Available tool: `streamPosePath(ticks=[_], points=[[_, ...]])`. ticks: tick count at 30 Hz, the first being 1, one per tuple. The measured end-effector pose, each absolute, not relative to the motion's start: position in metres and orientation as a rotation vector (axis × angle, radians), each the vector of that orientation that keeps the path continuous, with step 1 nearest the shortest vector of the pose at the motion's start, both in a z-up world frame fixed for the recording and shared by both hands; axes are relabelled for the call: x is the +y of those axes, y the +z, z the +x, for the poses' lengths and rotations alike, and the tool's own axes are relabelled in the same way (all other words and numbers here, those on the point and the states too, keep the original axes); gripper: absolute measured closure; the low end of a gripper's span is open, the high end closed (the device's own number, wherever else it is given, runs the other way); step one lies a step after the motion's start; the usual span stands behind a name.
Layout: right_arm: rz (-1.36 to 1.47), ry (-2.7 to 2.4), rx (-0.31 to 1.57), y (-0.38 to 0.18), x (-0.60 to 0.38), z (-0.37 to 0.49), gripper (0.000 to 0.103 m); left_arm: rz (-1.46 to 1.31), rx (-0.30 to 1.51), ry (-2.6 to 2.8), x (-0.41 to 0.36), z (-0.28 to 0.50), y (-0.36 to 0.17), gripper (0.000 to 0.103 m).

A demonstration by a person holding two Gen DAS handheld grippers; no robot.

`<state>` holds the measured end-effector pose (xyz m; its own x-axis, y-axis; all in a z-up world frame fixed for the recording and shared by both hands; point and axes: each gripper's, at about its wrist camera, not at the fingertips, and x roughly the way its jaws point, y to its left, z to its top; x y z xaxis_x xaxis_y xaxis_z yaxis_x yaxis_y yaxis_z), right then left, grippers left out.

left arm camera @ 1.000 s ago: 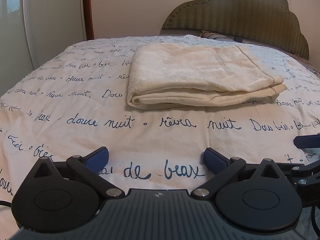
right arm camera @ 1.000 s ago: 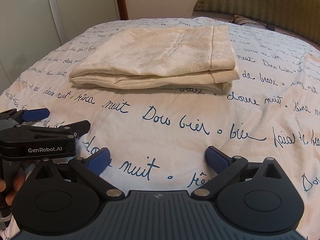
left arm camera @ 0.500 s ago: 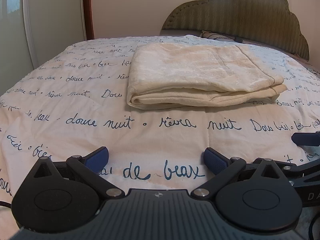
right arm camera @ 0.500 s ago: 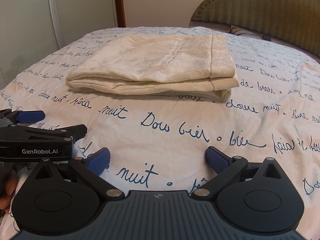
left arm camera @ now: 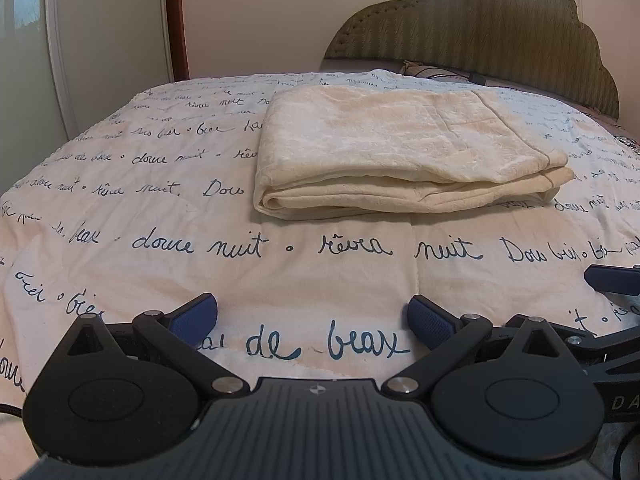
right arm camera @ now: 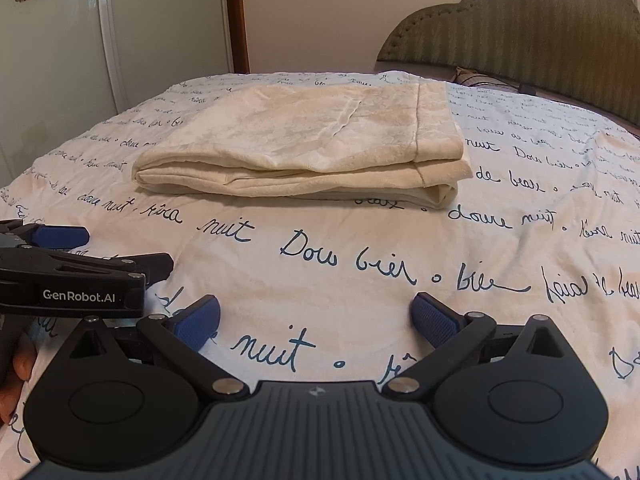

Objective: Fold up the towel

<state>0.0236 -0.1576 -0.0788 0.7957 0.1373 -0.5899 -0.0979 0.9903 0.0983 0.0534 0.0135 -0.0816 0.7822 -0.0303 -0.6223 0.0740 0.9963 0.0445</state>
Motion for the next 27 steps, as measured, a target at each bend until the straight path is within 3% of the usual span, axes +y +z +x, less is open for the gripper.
streamPosePath(ticks=[27], points=[[0.082,0.131,0.630,-0.0790,-0.1597,0.0221,0.000,0.065,0.670,-0.057,0.0133,0.0529,-0.0817,0.000]])
